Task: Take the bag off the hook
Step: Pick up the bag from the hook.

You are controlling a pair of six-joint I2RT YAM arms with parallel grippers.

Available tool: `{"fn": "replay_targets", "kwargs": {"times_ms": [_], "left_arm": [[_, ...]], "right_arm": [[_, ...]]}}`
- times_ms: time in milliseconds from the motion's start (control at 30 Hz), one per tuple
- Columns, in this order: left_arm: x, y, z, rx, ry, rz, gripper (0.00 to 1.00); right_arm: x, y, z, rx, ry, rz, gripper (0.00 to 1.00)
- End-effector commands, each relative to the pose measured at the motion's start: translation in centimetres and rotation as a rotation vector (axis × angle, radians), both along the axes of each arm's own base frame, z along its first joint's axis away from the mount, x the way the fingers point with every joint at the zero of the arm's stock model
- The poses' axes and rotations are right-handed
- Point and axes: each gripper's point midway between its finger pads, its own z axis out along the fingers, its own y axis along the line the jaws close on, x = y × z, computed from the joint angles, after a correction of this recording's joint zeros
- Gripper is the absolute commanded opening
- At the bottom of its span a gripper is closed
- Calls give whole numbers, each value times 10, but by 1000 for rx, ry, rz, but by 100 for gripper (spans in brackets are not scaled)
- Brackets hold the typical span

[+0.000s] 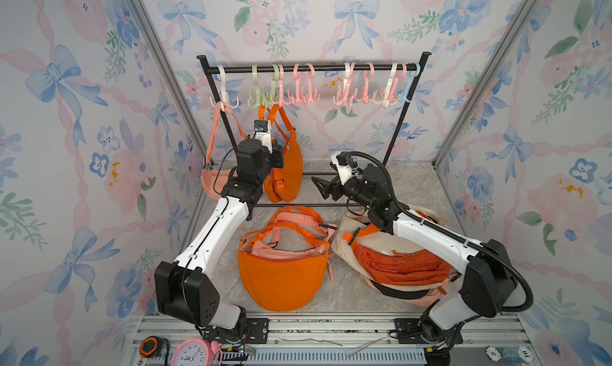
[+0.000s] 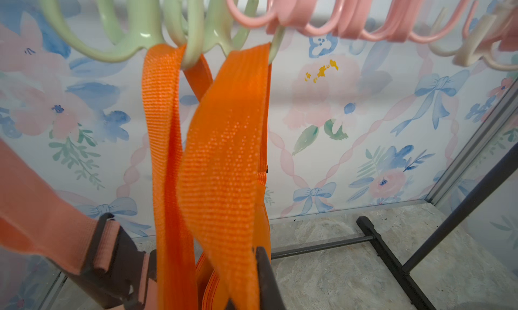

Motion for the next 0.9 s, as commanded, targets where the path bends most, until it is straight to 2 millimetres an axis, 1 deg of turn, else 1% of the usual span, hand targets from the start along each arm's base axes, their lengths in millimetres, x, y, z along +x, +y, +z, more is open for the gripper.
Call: {"fn": "replay_targets", "kwargs": {"times_ms": [0,100,133,200,367,500,600,633,667,700,867], "left_arm": [[-12,0,4,-18,-12,-25,0],[-24,0,12,-29,-29,-40,0],[-28,-2,14,-30,-33,-49,0],[-34,-4,19,-32,-40,-64,0],[-45,-15,22,-25,-39,-100,0],[-47,-23,20,-11,-30,-116,0],[-48,-27,21,-11,-30,-125,0],[-48,-28,21,-11,-30,-127,0],[-48,-28,22,-12,-32,-129,0],[-48,-28,23,-12,-32,-128,0],[-48,-31,25,-10,-28,-134,0]], "right_arm": [[24,16,17,12,-81,37,90],[49,26,27,34,-96,39,90],[54,29,30,41,-108,45,90],[63,36,36,70,-153,80,90],[82,53,49,144,-181,138,90],[96,65,61,184,-179,162,89],[109,77,66,187,-134,188,82],[111,81,68,188,-127,202,80],[115,85,65,191,-114,209,78],[118,88,70,203,-118,215,78],[132,98,71,230,-114,221,77]]}}
